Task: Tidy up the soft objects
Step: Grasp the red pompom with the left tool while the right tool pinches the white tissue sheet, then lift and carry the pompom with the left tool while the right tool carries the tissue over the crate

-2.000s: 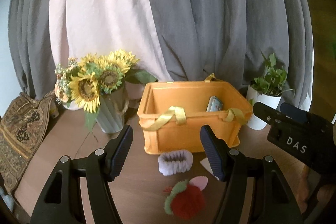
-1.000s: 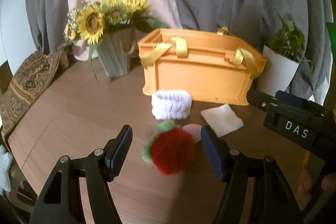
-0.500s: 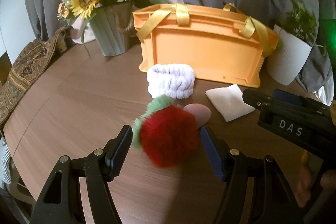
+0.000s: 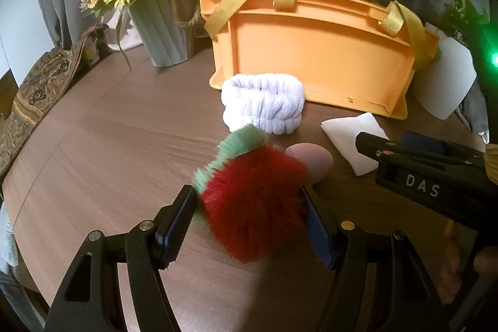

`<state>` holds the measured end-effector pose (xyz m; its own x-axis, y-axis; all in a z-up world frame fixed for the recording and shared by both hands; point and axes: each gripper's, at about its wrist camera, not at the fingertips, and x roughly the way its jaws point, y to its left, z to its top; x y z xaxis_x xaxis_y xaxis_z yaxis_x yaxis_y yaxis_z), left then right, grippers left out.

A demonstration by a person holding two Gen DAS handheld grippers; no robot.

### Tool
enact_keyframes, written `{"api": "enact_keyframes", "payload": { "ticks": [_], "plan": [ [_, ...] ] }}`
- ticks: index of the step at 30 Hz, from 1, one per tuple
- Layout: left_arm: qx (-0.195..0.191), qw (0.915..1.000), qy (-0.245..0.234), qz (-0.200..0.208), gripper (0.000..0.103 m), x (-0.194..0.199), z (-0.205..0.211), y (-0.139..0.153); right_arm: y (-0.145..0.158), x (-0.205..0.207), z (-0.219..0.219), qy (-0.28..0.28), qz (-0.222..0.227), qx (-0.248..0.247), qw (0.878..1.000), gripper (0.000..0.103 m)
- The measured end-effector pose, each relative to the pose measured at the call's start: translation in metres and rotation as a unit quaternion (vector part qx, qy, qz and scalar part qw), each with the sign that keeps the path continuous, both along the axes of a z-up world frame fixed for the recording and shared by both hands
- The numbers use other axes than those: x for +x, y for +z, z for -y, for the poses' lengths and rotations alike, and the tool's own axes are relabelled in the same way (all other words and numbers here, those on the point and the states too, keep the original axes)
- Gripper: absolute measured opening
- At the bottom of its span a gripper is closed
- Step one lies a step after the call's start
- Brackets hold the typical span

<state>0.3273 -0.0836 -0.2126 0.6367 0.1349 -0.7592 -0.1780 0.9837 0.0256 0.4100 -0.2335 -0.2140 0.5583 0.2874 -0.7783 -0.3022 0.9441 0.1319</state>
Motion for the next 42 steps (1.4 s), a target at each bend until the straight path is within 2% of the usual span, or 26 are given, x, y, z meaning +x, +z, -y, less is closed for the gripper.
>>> {"api": "enact_keyframes", "payload": {
  "ticks": [11, 17, 21, 27, 29, 31, 42],
  "plan": [
    [-0.007, 0.9999, 0.007, -0.01, 0.067, 0.007, -0.002, -0.01, -0.021, 0.018, 0.0, 0.003, -0.025, -0.008, 1.0, 0.071],
    [-0.012, 0.9998, 0.007, -0.018, 0.067, 0.009, -0.004, -0.014, -0.025, 0.019, -0.007, 0.017, -0.013, -0.029, 0.999, 0.071],
    [-0.016, 0.9996, 0.007, -0.021, 0.056, 0.009, -0.005, -0.016, -0.025, 0.017, -0.015, 0.021, -0.007, -0.056, 0.998, 0.069],
    [-0.024, 0.9995, 0.003, -0.019, 0.042, 0.008, -0.004, -0.016, -0.023, 0.014, -0.017, 0.017, -0.002, -0.06, 0.998, 0.041],
    [-0.026, 0.9995, 0.004, -0.016, 0.04, 0.006, -0.005, -0.015, -0.023, 0.014, -0.018, 0.02, -0.002, -0.057, 0.998, 0.023],
    [-0.029, 0.9995, 0.007, -0.01, 0.038, 0.005, -0.007, -0.013, -0.022, 0.014, -0.018, 0.022, -0.003, -0.054, 0.998, 0.013],
    [-0.026, 0.9992, 0.01, 0.03, 0.037, -0.01, -0.012, 0.01, -0.008, -0.006, -0.024, 0.021, 0.003, -0.03, 0.999, 0.011]
  ]
}}
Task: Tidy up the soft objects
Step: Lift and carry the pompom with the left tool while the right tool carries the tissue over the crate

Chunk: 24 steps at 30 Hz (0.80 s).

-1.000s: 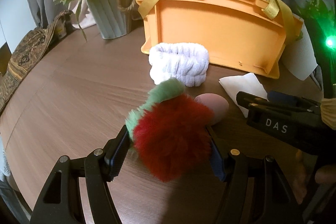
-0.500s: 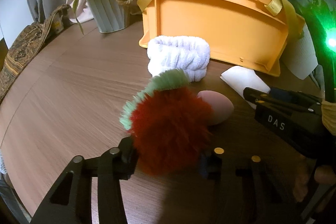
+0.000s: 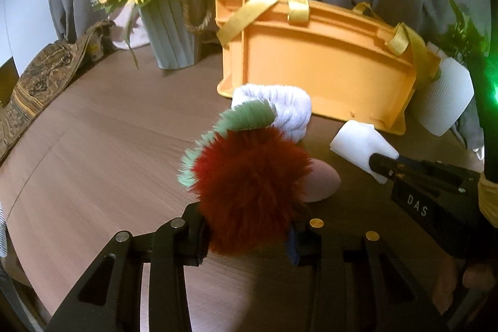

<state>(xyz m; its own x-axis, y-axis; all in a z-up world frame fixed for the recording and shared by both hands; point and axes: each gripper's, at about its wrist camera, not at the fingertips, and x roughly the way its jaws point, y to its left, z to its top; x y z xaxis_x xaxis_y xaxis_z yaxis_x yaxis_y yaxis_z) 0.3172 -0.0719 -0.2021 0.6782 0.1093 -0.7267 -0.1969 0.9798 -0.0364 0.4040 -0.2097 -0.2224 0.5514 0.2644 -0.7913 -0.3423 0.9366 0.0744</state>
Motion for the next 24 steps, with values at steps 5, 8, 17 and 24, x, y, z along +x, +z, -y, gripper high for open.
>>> {"api": "enact_keyframes", "payload": {
  "ticks": [5, 8, 17, 24],
  "plan": [
    [0.0, 0.9999, -0.004, 0.017, 0.037, -0.006, -0.002, 0.016, 0.016, -0.012, 0.001, -0.003, 0.014, 0.01, 1.0, 0.011],
    [0.0, 0.9997, -0.008, 0.025, 0.037, -0.009, -0.003, 0.026, 0.027, -0.019, 0.009, -0.006, 0.023, 0.017, 1.0, 0.011],
    [0.0, 0.9985, -0.022, 0.051, 0.038, -0.02, -0.009, 0.06, 0.067, -0.042, 0.018, -0.023, 0.054, 0.033, 0.998, 0.011],
    [-0.001, 0.9969, -0.035, 0.071, 0.038, -0.026, -0.014, 0.086, 0.092, -0.056, 0.015, -0.039, 0.071, 0.039, 0.996, 0.011]
  ]
}}
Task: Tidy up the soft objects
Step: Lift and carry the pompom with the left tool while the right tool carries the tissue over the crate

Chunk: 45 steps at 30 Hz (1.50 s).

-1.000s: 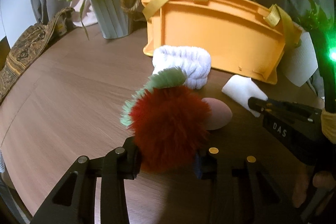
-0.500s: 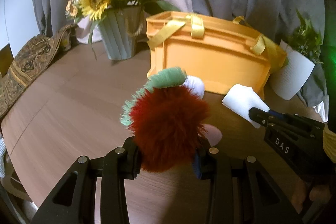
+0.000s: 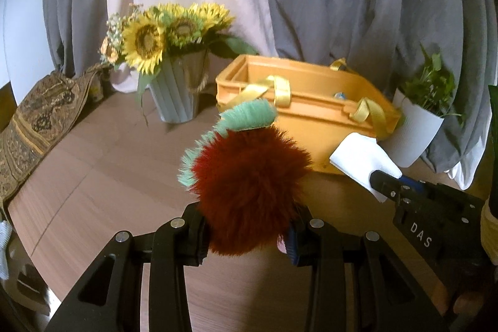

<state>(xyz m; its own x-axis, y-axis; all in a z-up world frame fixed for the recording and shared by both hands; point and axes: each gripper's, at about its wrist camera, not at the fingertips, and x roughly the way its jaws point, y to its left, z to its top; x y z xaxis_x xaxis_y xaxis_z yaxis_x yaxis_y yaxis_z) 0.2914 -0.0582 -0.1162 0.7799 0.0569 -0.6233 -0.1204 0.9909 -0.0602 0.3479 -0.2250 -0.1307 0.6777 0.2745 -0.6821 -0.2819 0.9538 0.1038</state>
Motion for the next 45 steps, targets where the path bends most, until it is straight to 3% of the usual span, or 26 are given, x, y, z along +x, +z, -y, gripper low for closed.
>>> {"api": "enact_keyframes", "payload": {
  "ticks": [25, 45],
  "plan": [
    [0.01, 0.9912, -0.091, 0.096, 0.038, 0.01, -0.022, 0.083, 0.088, -0.029, -0.019, -0.093, 0.098, 0.021, 0.991, 0.011],
    [0.016, 0.9798, -0.146, 0.135, 0.038, 0.045, -0.034, 0.11, 0.119, -0.022, -0.033, -0.152, 0.15, 0.026, 0.977, 0.011]
  ]
}}
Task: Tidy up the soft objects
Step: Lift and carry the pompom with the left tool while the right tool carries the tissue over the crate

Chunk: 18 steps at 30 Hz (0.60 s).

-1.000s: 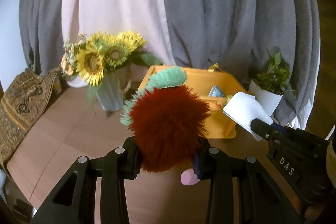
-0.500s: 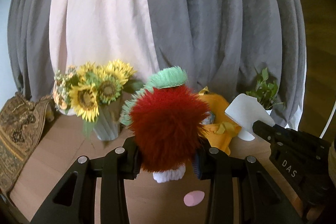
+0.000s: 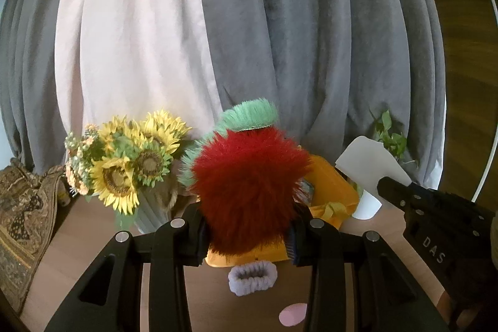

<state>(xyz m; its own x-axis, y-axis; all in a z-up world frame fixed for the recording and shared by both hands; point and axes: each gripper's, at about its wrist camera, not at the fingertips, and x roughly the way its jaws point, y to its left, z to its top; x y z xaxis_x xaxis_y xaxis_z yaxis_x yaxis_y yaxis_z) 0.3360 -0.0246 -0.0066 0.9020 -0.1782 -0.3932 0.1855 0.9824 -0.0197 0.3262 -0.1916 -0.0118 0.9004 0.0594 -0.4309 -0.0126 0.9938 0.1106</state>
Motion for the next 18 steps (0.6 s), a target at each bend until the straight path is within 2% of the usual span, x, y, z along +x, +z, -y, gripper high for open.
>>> {"api": "enact_keyframes", "payload": {
  "ticks": [18],
  "plan": [
    [0.006, 0.9997, -0.021, 0.008, 0.038, 0.062, 0.009, 0.003, 0.003, 0.049, 0.003, -0.008, 0.014, -0.005, 1.0, 0.011]
  ]
}}
